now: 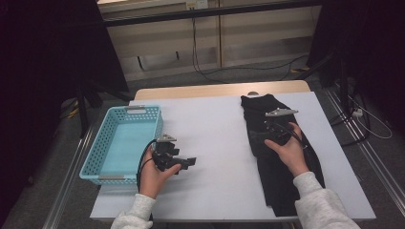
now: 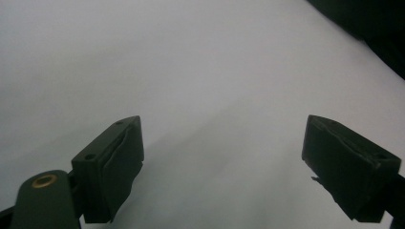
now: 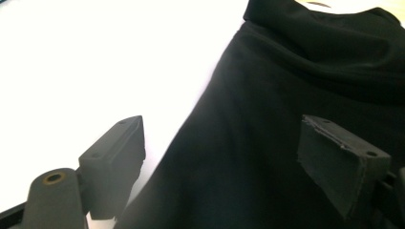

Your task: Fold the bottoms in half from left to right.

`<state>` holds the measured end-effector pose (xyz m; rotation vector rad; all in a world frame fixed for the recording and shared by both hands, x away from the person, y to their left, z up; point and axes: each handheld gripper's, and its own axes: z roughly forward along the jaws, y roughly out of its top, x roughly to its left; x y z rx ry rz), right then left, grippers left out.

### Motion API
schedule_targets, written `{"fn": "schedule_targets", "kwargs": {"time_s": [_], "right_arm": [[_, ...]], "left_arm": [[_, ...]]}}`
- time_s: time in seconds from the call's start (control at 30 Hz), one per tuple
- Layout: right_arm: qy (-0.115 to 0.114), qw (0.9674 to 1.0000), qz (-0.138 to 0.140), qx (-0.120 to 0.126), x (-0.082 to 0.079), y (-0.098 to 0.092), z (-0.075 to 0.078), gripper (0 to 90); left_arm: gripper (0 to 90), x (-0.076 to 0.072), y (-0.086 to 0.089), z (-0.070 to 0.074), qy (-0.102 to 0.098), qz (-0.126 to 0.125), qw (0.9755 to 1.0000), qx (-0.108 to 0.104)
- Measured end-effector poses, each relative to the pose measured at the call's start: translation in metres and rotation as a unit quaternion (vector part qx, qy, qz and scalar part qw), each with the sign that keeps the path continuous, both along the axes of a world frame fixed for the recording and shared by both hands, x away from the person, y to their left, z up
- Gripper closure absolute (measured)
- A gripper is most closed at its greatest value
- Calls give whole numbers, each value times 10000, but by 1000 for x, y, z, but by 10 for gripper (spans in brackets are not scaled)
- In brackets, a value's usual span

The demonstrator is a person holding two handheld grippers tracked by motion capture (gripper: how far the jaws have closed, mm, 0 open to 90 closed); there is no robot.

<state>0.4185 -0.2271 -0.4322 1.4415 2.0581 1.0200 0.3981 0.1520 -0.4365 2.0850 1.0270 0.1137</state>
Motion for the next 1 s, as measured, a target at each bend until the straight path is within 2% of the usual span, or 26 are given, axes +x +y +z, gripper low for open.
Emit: {"fn": "schedule_targets", "kwargs": {"time_s": [0.17,0.47,0.6,0.73,0.8,0.9,1.0], "right_arm": [[12,10000,40,-36,6,4,-4,166],[25,9999,137,-39,11,16,-5,167],[66,9996,249,-153,14,25,-5,157],[10,9990,83,-428,18,27,-7,169],[81,9993,57,-370,21,25,-10,178],[127,9980,130,-609,24,26,-16,186],[275,9972,4,-691,26,25,-23,228]], "left_arm": [[141,1,-3,0,4,-64,9999,95],[138,0,-2,0,-13,-53,9999,106],[138,0,0,0,-10,3,10000,88],[138,-2,1,1,-37,16,10000,77],[138,-4,0,1,-56,-19,9999,85],[137,-5,-1,0,2,-52,9999,89],[133,-6,-3,1,0,-31,10000,47]]}}
